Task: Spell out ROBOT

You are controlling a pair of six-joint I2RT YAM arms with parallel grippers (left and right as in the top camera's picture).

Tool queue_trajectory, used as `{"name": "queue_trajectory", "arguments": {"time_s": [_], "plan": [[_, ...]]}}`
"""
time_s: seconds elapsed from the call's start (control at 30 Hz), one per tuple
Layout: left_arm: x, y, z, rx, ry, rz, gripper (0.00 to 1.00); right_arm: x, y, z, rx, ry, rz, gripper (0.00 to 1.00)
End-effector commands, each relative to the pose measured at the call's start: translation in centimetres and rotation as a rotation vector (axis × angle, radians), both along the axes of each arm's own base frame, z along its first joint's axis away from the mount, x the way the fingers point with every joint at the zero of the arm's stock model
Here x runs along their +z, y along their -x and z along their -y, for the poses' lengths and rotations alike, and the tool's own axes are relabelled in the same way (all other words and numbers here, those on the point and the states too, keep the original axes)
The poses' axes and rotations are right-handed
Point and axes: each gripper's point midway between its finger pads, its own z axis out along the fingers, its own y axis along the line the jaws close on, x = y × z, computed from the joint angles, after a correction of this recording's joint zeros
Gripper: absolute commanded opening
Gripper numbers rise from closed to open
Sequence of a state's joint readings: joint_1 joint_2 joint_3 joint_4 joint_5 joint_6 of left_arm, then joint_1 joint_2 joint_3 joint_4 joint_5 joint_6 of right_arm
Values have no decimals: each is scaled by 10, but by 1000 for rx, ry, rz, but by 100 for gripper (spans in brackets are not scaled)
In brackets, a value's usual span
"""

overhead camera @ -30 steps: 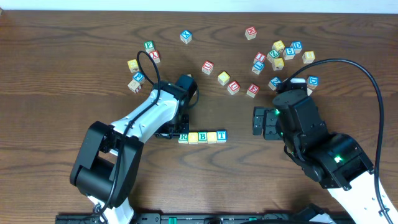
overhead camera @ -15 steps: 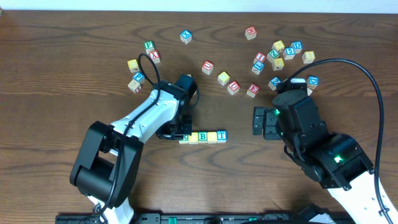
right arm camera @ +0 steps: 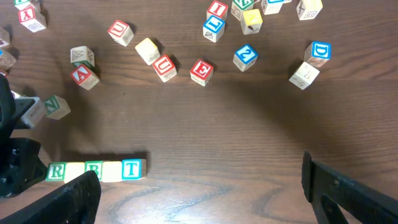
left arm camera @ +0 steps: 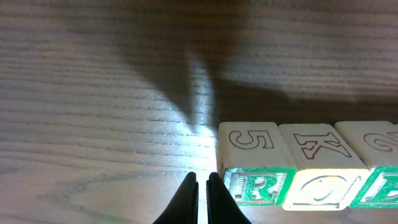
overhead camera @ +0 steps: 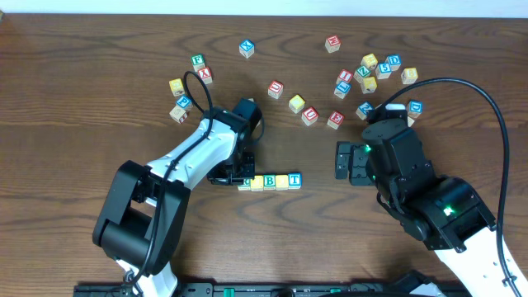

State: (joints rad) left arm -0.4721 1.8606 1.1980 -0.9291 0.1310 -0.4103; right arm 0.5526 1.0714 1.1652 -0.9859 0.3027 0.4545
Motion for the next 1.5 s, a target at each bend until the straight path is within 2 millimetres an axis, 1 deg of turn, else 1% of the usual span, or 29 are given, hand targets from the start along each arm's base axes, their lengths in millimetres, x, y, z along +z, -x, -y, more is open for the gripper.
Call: {"name": "queue_trajectory", "arguments": {"time_s": [0.0,0.1,0.23,0.3,0.37,0.43,0.5,0.6,0.63,0.67,0.7,0.77,0.8,0.83,0.87,1.0,1.17,1.23,1.33,1.47], "plan": [[1,-3,-12,-11,-41,26,7,-1,0,2,-1,8,0,99],[1,-10,-29,18,-104,49,7,0,0,2,-1,8,1,99],[4,-19,-48,70,-127,66,7,-1,0,2,-1,8,0,99],[9,-23,-56,89,-120,79,7,-1,0,2,-1,8,0,99],[19,-28,-64,105,-107,108,7,-1,0,2,-1,8,0,99],[33,-32,-70,109,-91,149,7,-1,0,2,-1,8,0,99],[53,-35,-71,94,-69,209,7,0,0,2,-1,8,1,99],[96,-36,-70,84,-21,345,8,0,0,2,-1,8,1,99],[115,-34,-70,88,0,405,9,0,0,2,-1,8,1,99],[129,-32,-71,91,15,447,15,-1,0,2,-1,8,0,99],[143,-29,-72,95,34,492,24,-1,0,2,-1,8,0,99],[176,-20,-74,112,75,601,50,-1,0,2,-1,8,0,99],[193,-14,-76,120,98,658,58,-1,0,2,-1,8,0,99],[213,-5,-75,126,145,725,90,-1,0,2,-1,8,0,99],[227,2,-75,126,173,775,100,-1,0,2,-1,8,0,99],[272,31,-84,132,239,955,99,-1,0,2,-1,8,0,99],[309,65,-94,138,303,1126,99,-1,0,2,-1,8,0,99],[316,78,-101,147,304,1172,99,0,0,2,-1,8,1,99],[325,94,-106,146,323,1228,99,-1,0,2,-1,8,0,99],[331,106,-110,99,311,1277,99,-1,0,2,-1,8,0,99]]}}
